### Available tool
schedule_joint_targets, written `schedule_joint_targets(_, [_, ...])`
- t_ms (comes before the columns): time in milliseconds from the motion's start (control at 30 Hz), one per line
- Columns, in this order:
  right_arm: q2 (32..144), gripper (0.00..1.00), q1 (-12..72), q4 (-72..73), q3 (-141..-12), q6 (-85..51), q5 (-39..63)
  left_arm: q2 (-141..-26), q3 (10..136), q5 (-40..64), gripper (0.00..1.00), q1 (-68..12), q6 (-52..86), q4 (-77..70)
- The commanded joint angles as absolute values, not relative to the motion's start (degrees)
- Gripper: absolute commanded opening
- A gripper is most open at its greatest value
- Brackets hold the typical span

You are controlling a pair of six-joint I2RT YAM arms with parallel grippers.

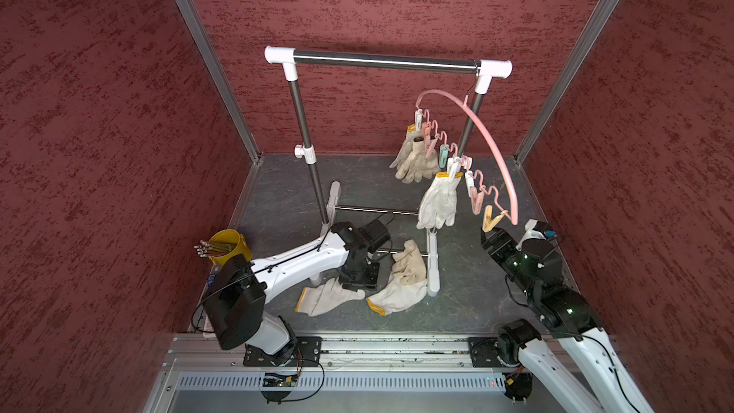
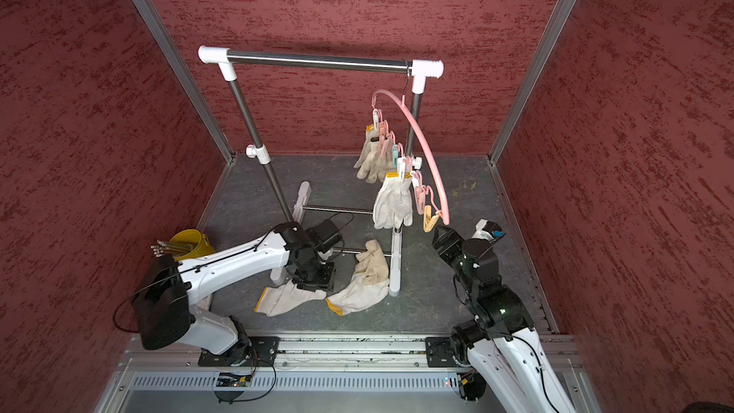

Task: Clip the gloves onto a hanger to dry
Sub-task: Pick up the glove from the center of the board.

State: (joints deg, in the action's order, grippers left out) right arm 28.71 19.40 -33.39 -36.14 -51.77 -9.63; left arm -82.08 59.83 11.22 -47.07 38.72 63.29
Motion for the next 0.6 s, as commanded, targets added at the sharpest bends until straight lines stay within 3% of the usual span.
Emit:
schedule_joint_targets(0, [29.87,0.84,19.53,-29.29,-35.43,-49.81,-6.41,-72.51,54.53,6.44,0.53,-41.62,48.01,63.81])
schedule_joint_targets(200, [31.97,0.84,19.53,-27.23,-35.11,-48.10,-3.68,-54.69,47.93,-2.35,0.52,-31.97,65.27,68.69])
schedule_joint_targets(567, [32.55,0.84,19.53,-26.22,-34.34,-44.61,-3.34,-51.62,35.69,5.08,0.51,-18.26,79.29,73.68])
